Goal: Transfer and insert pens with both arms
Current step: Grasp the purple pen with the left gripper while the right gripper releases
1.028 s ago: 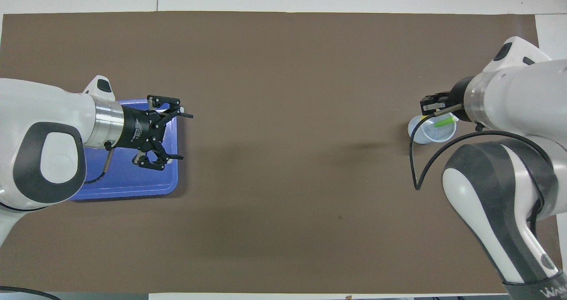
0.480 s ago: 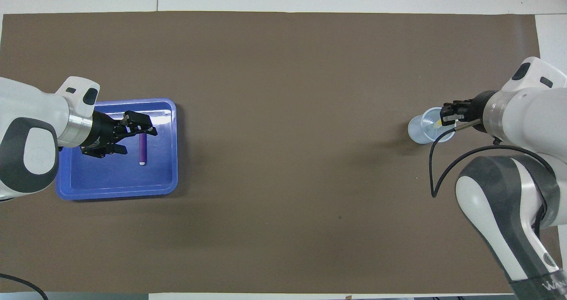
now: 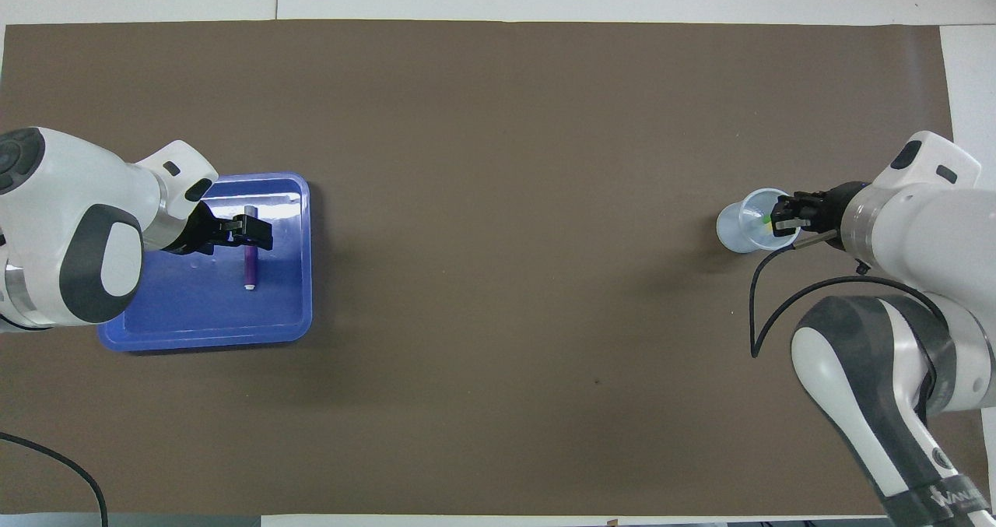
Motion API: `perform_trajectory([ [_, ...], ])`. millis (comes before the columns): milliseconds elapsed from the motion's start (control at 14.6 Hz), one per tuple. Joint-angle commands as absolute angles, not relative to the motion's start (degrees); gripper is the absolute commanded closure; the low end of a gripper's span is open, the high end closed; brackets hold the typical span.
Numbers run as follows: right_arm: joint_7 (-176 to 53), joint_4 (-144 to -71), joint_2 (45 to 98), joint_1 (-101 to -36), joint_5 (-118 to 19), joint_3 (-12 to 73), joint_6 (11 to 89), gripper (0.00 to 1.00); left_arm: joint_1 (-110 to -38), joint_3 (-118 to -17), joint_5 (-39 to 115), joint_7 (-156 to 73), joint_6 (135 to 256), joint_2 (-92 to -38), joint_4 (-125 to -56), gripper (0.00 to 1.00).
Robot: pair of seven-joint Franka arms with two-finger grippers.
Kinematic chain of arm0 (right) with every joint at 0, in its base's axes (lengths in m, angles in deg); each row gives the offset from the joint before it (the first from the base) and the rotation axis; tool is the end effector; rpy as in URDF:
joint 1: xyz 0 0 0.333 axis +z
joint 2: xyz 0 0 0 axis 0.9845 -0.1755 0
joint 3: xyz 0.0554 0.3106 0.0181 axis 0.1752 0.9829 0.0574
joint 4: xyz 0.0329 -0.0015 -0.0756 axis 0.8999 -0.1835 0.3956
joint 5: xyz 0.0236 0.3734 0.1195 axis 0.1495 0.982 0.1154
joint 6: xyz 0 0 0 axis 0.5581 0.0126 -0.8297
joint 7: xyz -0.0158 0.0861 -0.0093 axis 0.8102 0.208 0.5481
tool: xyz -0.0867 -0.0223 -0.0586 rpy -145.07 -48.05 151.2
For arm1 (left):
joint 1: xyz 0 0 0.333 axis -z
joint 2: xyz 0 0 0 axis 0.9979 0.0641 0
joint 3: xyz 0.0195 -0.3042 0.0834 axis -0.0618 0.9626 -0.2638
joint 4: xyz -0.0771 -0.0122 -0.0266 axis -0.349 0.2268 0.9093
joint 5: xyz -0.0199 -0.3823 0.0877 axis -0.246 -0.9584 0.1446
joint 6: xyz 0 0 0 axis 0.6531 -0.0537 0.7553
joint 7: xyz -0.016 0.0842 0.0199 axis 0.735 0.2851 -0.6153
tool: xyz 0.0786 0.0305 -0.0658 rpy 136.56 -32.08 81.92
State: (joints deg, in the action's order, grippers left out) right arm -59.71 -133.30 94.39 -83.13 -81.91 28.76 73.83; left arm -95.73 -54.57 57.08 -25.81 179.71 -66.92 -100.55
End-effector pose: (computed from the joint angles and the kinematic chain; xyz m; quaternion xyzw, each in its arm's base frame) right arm 0.5266 0.0212 0.4509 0.9791 0.1184 0.1628 0.0296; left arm 0.5548 -0.0660 0.3570 0.9969 -0.0237 -0.0428 0.0619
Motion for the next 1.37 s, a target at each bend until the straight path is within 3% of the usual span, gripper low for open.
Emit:
perform_trajectory([
  [0, -59.8, -137.7, 96.5, -84.0, -81.9, 29.1, 78.0, 1.0, -94.9, -54.6, 58.6, -23.7, 184.0, -65.0, -101.8, 0.01],
  [480, -61.5, -143.3, 95.7, -85.1, -81.9, 29.2, 88.0, 1.0, -94.1, -54.6, 66.6, -24.4, 184.9, -62.3, -101.9, 0.09],
  [823, -66.2, -144.3, 95.2, -84.6, -81.9, 29.2, 89.1, 1.0, -93.1, -54.6, 66.7, -26.9, 185.1, -61.6, -102.0, 0.23],
  [1165, -69.2, -144.9, 95.3, -84.5, -81.9, 29.2, 89.1, 1.0, -93.2, -54.6, 67.0, -26.9, 185.8, -61.6, -102.5, 0.27],
  [1234, -69.2, -144.9, 95.3, -84.5, -81.9, 29.2, 89.1, 0.91, -93.2, -54.6, 67.1, -26.9, 185.8, -61.6, -102.6, 0.3],
  [1302, -69.3, -144.9, 95.3, -84.5, -81.9, 29.2, 89.1, 0.74, -93.2, -54.7, 67.2, -26.9, 185.8, -61.6, -102.7, 0.36],
])
